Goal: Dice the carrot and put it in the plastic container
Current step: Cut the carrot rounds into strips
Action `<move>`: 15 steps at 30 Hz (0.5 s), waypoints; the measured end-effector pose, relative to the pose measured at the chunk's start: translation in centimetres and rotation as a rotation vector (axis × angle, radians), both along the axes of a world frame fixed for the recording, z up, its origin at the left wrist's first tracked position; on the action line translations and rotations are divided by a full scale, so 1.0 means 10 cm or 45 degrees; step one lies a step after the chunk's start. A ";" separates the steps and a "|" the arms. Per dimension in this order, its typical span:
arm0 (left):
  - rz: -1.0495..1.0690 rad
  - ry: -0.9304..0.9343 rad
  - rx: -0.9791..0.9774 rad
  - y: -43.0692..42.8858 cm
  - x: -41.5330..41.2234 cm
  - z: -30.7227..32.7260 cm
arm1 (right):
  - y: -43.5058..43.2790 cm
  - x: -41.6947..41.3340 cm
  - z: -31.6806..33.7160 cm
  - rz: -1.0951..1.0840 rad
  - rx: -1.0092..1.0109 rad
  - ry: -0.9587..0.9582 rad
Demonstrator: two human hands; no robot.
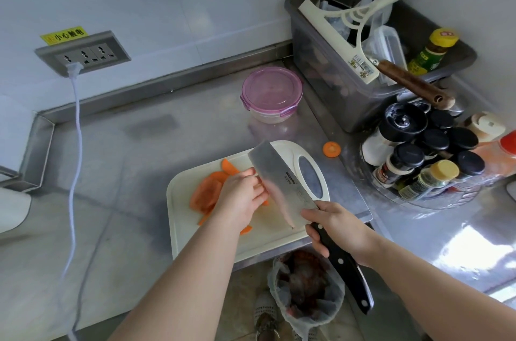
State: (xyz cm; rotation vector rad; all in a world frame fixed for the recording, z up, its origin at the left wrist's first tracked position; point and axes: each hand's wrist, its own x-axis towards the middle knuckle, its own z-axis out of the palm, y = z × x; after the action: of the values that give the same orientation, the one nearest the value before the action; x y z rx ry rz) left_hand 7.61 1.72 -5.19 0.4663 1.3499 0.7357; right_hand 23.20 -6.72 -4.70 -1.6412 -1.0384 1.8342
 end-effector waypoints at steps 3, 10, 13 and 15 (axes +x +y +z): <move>-0.017 0.084 0.030 -0.02 -0.02 -0.05 | -0.01 0.02 0.00 -0.001 0.005 0.007; -0.181 0.447 0.141 0.06 -0.02 -0.22 | 0.00 0.11 -0.03 -0.128 0.010 -0.009; -0.297 0.666 0.254 0.09 0.00 -0.28 | 0.01 0.12 -0.03 -0.125 0.016 -0.062; -0.382 0.769 0.343 0.08 0.01 -0.28 | 0.00 0.12 -0.03 -0.079 0.028 -0.149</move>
State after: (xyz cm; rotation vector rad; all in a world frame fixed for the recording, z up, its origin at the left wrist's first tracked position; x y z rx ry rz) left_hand 7.75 2.48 -8.01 1.1481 1.6900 0.5444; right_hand 24.39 -6.71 -4.96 -1.7653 -1.0403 1.6984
